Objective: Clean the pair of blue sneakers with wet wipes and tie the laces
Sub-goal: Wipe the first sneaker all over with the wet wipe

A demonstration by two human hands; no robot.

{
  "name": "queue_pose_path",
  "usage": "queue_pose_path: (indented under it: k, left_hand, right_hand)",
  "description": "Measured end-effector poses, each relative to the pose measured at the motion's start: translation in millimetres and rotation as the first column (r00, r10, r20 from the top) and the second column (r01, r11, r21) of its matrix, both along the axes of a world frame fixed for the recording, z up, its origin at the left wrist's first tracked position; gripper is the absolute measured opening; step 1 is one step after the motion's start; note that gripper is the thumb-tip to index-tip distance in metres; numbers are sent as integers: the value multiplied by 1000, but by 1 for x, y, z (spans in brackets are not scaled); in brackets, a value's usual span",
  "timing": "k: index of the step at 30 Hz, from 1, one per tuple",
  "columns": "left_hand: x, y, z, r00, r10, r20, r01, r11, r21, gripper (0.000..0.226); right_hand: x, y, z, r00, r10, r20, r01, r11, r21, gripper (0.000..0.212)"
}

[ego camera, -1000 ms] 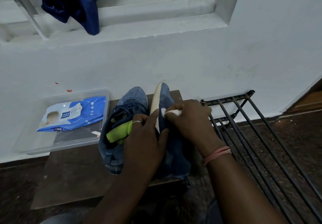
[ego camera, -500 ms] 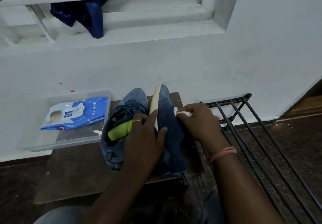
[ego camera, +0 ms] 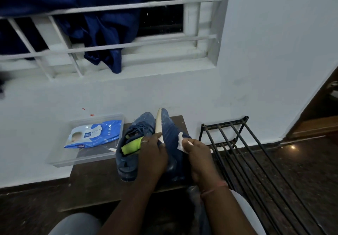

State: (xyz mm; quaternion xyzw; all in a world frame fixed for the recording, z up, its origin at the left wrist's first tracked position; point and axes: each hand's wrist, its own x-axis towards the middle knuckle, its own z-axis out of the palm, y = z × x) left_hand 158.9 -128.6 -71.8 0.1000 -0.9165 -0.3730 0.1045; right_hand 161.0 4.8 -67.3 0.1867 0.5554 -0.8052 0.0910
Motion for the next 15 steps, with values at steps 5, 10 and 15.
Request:
queue_pose_path:
  k: [5,10,15]
  left_hand:
    - [20,0,12,995,-57,86,26,946,324,39]
    - [50,-14,38,992,123,-25,-69,701,709,50]
    - [70,-39,47,994,49,102,-93,-166,982,92]
  right_hand:
    - [3,-7,21,956,-86,-281,178,930,321,16]
    - [17,50,89,813,315,-489,81,771,632,21]
    - [16,78,134,732,505,-459,-72,726,684,19]
